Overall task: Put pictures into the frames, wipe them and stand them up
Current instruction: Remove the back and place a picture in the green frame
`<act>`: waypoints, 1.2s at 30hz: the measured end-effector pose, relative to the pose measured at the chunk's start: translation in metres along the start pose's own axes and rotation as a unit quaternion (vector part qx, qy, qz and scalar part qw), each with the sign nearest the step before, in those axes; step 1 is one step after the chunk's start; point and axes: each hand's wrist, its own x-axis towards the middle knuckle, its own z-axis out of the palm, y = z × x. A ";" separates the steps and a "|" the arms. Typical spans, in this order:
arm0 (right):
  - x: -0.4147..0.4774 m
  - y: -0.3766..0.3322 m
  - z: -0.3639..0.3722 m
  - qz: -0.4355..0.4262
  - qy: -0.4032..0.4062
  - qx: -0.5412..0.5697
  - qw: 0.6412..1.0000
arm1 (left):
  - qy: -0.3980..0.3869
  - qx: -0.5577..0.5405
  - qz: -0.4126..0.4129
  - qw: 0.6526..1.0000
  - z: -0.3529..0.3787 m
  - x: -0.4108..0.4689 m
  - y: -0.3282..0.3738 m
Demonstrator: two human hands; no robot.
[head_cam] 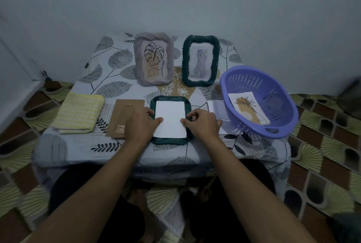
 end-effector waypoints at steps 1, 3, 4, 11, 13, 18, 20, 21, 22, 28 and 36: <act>0.000 0.000 0.000 0.003 -0.002 0.007 1.000 | -0.002 0.004 0.003 1.000 0.000 0.000 -0.001; 0.001 0.002 0.000 0.007 -0.006 0.015 1.000 | -0.004 0.013 0.007 1.000 0.001 0.001 -0.002; 0.001 0.002 0.001 0.008 -0.007 0.016 1.000 | -0.005 0.016 0.007 1.000 0.001 0.001 -0.003; 0.003 0.004 0.003 0.010 -0.021 0.019 1.000 | -0.011 0.031 0.011 0.999 0.004 0.003 -0.006; 0.003 0.004 0.004 0.011 -0.022 0.021 0.999 | -0.014 0.032 0.010 0.999 0.004 0.004 -0.006; 0.004 0.005 0.005 0.012 -0.023 0.020 0.999 | -0.014 0.037 0.010 0.999 0.005 0.004 -0.006; 0.004 0.005 0.005 0.014 -0.022 0.018 0.999 | -0.014 0.036 0.010 0.999 0.005 0.004 -0.006; 0.004 0.005 0.005 0.015 -0.022 0.017 0.999 | -0.013 0.034 0.010 0.999 0.005 0.004 -0.006; 0.004 0.005 0.006 0.016 -0.021 0.017 0.999 | -0.013 0.031 0.009 0.999 0.006 0.004 -0.005; 0.004 0.003 0.006 0.022 -0.020 0.015 0.999 | -0.007 0.037 0.008 0.999 0.005 0.005 -0.003; 0.000 -0.002 0.003 0.025 -0.012 0.018 0.999 | -0.004 0.036 0.005 0.999 0.003 0.005 -0.002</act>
